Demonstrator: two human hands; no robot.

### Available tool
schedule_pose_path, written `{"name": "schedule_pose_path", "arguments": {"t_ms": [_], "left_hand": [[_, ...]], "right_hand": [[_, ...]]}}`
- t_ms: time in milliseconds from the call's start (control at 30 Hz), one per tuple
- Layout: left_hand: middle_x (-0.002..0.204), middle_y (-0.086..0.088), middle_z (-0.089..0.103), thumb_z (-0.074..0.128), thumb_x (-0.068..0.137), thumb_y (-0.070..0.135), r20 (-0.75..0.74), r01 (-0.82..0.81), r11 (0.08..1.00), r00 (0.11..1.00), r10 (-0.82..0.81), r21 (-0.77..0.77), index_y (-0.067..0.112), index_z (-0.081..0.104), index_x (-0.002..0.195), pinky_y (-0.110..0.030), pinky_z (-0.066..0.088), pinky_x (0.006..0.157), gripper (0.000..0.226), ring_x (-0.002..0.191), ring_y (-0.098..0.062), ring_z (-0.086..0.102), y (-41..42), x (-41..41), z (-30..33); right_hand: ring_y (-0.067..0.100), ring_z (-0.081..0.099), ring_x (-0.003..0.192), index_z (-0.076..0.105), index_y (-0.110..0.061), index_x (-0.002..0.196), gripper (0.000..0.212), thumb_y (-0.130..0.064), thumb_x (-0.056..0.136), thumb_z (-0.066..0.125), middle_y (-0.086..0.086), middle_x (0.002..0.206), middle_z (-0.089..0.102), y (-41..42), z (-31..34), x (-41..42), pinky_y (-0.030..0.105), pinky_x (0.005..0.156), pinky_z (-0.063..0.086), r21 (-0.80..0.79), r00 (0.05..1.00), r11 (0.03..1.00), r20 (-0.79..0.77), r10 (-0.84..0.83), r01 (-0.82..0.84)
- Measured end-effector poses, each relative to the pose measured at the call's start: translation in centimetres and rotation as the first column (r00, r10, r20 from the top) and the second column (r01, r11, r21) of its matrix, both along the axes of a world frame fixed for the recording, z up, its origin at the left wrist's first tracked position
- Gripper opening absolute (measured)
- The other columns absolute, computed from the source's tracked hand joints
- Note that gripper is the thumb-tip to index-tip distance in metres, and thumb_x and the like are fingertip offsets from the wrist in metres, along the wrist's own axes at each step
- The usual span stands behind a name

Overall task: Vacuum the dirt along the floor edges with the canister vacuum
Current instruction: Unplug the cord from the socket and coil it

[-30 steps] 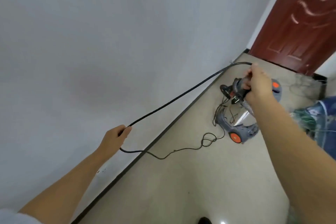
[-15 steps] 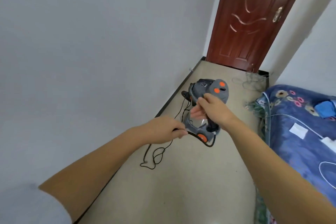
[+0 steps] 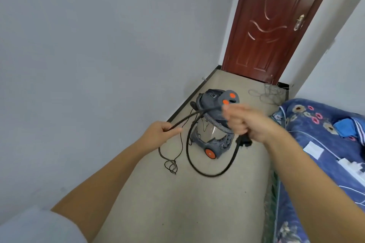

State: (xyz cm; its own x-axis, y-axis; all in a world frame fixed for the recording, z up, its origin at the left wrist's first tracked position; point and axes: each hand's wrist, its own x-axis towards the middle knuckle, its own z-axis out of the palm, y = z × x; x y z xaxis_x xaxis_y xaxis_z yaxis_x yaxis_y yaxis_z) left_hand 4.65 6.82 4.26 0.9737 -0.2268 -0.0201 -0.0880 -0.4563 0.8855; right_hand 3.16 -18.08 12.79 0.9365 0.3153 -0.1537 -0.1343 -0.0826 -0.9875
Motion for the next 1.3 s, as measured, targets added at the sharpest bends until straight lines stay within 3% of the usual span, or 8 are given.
{"name": "schedule_pose_path", "arguments": {"t_ms": [233,367,467,633,767,933,1100,1300], "left_hand": [[0.063,-0.004,0.048,0.058,0.092,0.031,-0.367,-0.226,0.974,0.909,0.198,-0.034,0.011,0.052,0.062,-0.033,0.039,0.08,0.037,0.072,-0.021,0.044,9.1,-2.6,-8.6],[0.062,-0.002,0.045,0.052,0.096,0.02,-0.344,-0.061,0.998,0.937,0.053,-0.012,0.004,0.069,0.083,-0.028,0.047,0.074,0.026,0.064,-0.013,0.044,8.6,-2.1,-6.0],[0.058,0.006,0.042,0.053,0.095,0.025,-0.11,0.302,0.885,0.953,-0.282,0.353,0.005,0.071,0.088,-0.015,0.034,0.059,0.028,0.052,-0.003,0.042,4.1,-0.4,-0.9],[0.092,-0.009,0.069,0.048,0.097,0.03,-0.121,0.589,0.477,0.702,-0.702,0.652,0.01,0.07,0.099,-0.039,0.046,0.083,0.03,0.084,-0.022,0.06,-3.3,-1.2,5.5],[0.057,0.009,0.045,0.05,0.096,0.03,0.176,0.347,0.64,0.774,-0.608,0.685,0.009,0.068,0.082,-0.025,0.034,0.06,0.031,0.056,-0.007,0.042,-3.5,-0.2,8.9],[0.048,0.006,0.028,0.067,0.084,0.037,0.354,0.177,0.944,0.895,-0.272,0.278,0.019,0.034,0.05,-0.019,0.022,0.046,0.05,0.043,-0.007,0.026,-1.6,0.2,9.2],[0.05,0.001,0.033,0.047,0.097,0.034,0.2,0.075,0.996,0.978,-0.063,-0.053,0.018,0.037,0.052,-0.023,0.032,0.056,0.048,0.047,-0.01,0.032,1.9,0.0,7.3],[0.052,0.004,0.037,0.053,0.094,0.037,-0.033,0.054,0.979,0.998,-0.049,0.198,0.017,0.038,0.055,-0.023,0.034,0.06,0.046,0.051,-0.011,0.038,6.9,-2.5,-0.5]], "right_hand": [[0.001,0.023,0.026,0.053,-0.015,0.056,0.024,-0.026,0.059,0.074,-0.011,0.036,0.026,-8.0,2.5,2.5,0.012,0.028,0.02,0.583,0.838,0.624,-0.209,-0.504,0.521],[0.001,0.021,0.023,0.04,-0.015,0.067,0.038,-0.023,0.104,0.035,-0.011,0.031,0.029,-6.5,-0.6,3.5,0.013,0.027,0.019,0.344,0.646,0.557,-0.256,-0.719,0.756],[0.003,0.026,0.027,0.04,-0.015,0.069,0.035,-0.02,0.103,0.033,-0.002,0.048,0.035,-3.0,-2.2,4.0,0.013,0.03,0.022,0.092,0.668,0.662,-0.098,-0.738,0.744],[0.011,0.06,0.049,0.041,-0.021,0.08,0.024,-0.024,0.103,0.035,0.005,0.066,0.058,3.7,-2.0,2.4,0.018,0.043,0.043,-0.288,0.946,0.902,0.149,-0.288,0.321],[0.004,0.054,0.059,0.047,-0.014,0.08,0.027,-0.024,0.103,0.036,0.0,0.07,0.054,6.2,-1.1,-0.6,0.025,0.068,0.047,-0.518,0.973,0.85,0.228,0.027,0.098],[0.006,0.021,0.037,0.053,-0.007,0.083,0.036,-0.034,0.101,0.038,-0.009,0.044,0.027,6.1,0.9,-2.4,0.018,0.038,0.023,-0.209,0.995,0.978,0.089,0.035,-0.016],[0.001,0.019,0.029,0.058,-0.011,0.066,0.024,-0.029,0.082,0.054,-0.012,0.037,0.026,2.7,3.2,-2.6,0.01,0.033,0.014,0.144,0.991,0.987,0.101,-0.085,0.07],[0.003,0.017,0.027,0.048,-0.015,0.06,0.034,-0.026,0.092,0.045,-0.011,0.034,0.026,-3.9,4.9,-1.8,0.011,0.028,0.019,0.668,0.881,0.613,-0.14,-0.452,0.421]]}}
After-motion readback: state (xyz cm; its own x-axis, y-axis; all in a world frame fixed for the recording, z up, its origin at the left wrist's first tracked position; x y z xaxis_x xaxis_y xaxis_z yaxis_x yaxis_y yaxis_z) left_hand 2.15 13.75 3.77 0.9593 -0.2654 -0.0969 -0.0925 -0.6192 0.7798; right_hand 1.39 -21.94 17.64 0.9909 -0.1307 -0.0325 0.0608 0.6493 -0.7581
